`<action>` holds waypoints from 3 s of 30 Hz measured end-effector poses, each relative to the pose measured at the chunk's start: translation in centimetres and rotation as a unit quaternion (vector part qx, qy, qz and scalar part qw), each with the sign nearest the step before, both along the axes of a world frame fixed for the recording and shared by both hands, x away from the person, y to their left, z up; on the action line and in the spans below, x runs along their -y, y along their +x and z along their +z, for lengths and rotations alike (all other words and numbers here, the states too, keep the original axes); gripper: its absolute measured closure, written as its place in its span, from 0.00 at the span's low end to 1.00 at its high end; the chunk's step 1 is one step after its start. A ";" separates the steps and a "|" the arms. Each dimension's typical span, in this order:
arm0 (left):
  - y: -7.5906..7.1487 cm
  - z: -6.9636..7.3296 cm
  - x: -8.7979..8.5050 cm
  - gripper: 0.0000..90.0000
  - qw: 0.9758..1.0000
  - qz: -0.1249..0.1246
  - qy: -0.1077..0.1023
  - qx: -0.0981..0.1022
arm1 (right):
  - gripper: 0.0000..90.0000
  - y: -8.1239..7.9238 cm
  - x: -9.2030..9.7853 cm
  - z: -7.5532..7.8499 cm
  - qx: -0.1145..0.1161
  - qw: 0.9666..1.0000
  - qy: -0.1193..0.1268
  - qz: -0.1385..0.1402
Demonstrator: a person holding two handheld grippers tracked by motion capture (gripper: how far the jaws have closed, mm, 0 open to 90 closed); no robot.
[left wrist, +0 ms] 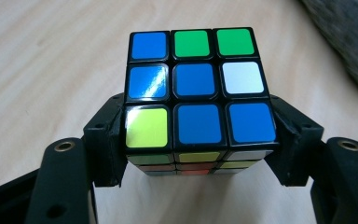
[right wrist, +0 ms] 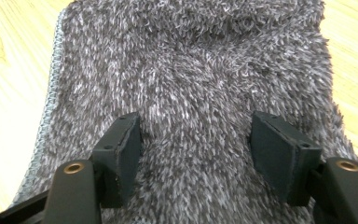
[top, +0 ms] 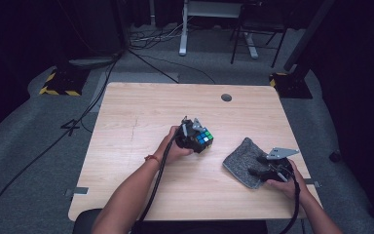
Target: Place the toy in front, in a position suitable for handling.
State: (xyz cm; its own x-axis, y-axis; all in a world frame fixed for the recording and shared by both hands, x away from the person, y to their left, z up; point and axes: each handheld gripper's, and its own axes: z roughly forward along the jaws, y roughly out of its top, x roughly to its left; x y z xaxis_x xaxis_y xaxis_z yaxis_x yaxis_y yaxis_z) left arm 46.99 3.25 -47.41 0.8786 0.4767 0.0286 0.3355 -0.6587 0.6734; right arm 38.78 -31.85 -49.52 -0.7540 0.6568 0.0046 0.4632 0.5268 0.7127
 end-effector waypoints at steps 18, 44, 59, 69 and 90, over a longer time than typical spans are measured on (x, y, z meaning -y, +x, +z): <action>-8.0 0.0 -5.2 0.37 0.994 -0.112 0.004 -0.007 | 0.39 -0.1 -0.2 0.0 0.001 1.000 -0.002 0.003; -10.0 -2.1 -6.5 0.18 0.998 -0.056 -0.007 -0.013 | 0.32 -1.7 -4.7 0.8 0.004 0.996 -0.032 0.082; -9.4 -2.8 -6.3 0.18 0.998 -0.065 -0.018 -0.017 | 0.39 -1.0 -3.9 0.3 -0.011 0.997 -0.020 0.076; -9.4 -2.9 -6.3 0.19 0.998 -0.058 -0.019 -0.015 | 0.69 -0.8 -3.5 0.5 -0.011 0.997 -0.014 0.072; -9.2 -2.8 -6.7 0.37 0.998 -0.056 -0.033 -0.012 | 0.86 -0.3 -4.1 0.5 0.005 0.995 -0.013 0.101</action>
State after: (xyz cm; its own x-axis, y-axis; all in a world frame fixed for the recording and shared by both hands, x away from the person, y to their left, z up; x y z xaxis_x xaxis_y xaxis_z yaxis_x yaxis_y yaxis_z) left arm 37.75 9.94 -50.22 0.9265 0.3757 -0.0213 0.2789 -0.6474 0.7093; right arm 38.44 -27.71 -48.98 -0.8704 0.4920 -0.0186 0.3389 0.6261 0.7022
